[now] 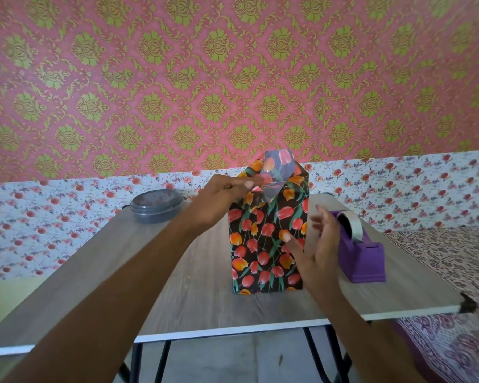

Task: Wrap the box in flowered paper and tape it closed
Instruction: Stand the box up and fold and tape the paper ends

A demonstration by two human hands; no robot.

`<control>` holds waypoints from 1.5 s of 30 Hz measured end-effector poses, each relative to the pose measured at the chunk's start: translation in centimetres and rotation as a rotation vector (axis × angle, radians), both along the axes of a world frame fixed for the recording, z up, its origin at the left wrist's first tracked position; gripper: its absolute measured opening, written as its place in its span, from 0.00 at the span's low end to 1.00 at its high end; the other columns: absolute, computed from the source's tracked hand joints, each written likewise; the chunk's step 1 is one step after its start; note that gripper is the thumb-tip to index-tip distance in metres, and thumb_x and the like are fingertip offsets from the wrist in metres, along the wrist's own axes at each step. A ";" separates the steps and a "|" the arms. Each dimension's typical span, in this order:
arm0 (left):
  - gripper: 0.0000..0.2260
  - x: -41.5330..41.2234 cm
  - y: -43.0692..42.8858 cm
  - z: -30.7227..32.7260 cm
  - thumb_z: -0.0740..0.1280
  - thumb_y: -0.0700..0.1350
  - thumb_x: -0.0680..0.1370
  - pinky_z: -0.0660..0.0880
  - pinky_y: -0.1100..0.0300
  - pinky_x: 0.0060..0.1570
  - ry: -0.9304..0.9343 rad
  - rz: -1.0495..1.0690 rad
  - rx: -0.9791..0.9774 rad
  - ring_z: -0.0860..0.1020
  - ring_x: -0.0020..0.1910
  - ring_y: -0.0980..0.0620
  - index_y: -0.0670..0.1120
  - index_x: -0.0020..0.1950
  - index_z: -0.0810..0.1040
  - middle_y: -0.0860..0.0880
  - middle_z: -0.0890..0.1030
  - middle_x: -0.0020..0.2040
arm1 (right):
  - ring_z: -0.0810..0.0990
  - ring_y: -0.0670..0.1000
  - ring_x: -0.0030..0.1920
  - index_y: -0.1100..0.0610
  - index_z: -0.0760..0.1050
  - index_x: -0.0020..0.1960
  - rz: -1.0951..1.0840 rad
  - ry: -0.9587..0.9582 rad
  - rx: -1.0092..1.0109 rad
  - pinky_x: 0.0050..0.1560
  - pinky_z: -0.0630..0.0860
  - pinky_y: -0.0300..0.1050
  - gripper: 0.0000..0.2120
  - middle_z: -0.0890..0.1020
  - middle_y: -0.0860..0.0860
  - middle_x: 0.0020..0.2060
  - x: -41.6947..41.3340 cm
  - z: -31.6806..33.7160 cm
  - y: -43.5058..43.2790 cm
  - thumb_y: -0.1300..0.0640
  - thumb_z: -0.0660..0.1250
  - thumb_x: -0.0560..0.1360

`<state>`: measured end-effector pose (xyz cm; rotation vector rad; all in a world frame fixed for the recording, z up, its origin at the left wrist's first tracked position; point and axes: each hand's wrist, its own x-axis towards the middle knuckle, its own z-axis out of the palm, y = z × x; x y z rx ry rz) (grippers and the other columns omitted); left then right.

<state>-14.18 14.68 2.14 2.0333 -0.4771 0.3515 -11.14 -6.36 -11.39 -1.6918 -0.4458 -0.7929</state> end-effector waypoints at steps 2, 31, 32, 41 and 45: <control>0.15 -0.2 0.0 0.1 0.58 0.52 0.85 0.60 0.60 0.66 0.026 0.025 -0.006 0.69 0.70 0.59 0.54 0.65 0.82 0.55 0.78 0.69 | 0.68 0.56 0.68 0.57 0.68 0.71 -0.153 -0.272 -0.094 0.64 0.72 0.64 0.35 0.69 0.54 0.66 -0.7 2.7 0.1 0.40 0.72 0.72; 0.20 0.1 0.0 -0.5 0.52 0.49 0.87 0.71 0.77 0.55 -0.012 -0.010 -0.090 0.79 0.62 0.63 0.46 0.65 0.82 0.54 0.82 0.63 | 0.81 0.51 0.45 0.53 0.84 0.44 -0.469 -0.762 -0.785 0.57 0.61 0.58 0.04 0.80 0.49 0.44 -4.2 10.3 2.4 0.57 0.77 0.72; 0.20 0.1 0.1 -0.5 0.52 0.49 0.87 0.71 0.77 0.55 -0.014 -0.015 -0.095 0.79 0.61 0.63 0.45 0.65 0.82 0.54 0.83 0.62 | 0.81 0.51 0.47 0.53 0.84 0.45 -0.460 -0.762 -0.799 0.58 0.61 0.58 0.04 0.81 0.49 0.45 -4.2 10.2 2.4 0.55 0.77 0.73; 0.19 -0.1 -0.1 -0.5 0.54 0.50 0.87 0.70 0.74 0.57 -0.052 -0.035 -0.076 0.77 0.63 0.64 0.45 0.66 0.81 0.55 0.82 0.64 | 0.80 0.53 0.51 0.51 0.83 0.48 -0.357 -0.719 -0.837 0.56 0.66 0.67 0.04 0.82 0.45 0.44 -3.5 12.3 1.4 0.57 0.71 0.76; 0.17 0.0 0.1 -0.5 0.56 0.48 0.86 0.72 0.70 0.59 -0.056 -0.030 -0.068 0.79 0.63 0.60 0.45 0.67 0.80 0.53 0.83 0.63 | 0.80 0.54 0.50 0.52 0.84 0.46 -0.325 -0.793 -0.876 0.54 0.66 0.67 0.06 0.80 0.45 0.41 -3.6 12.1 1.2 0.62 0.72 0.74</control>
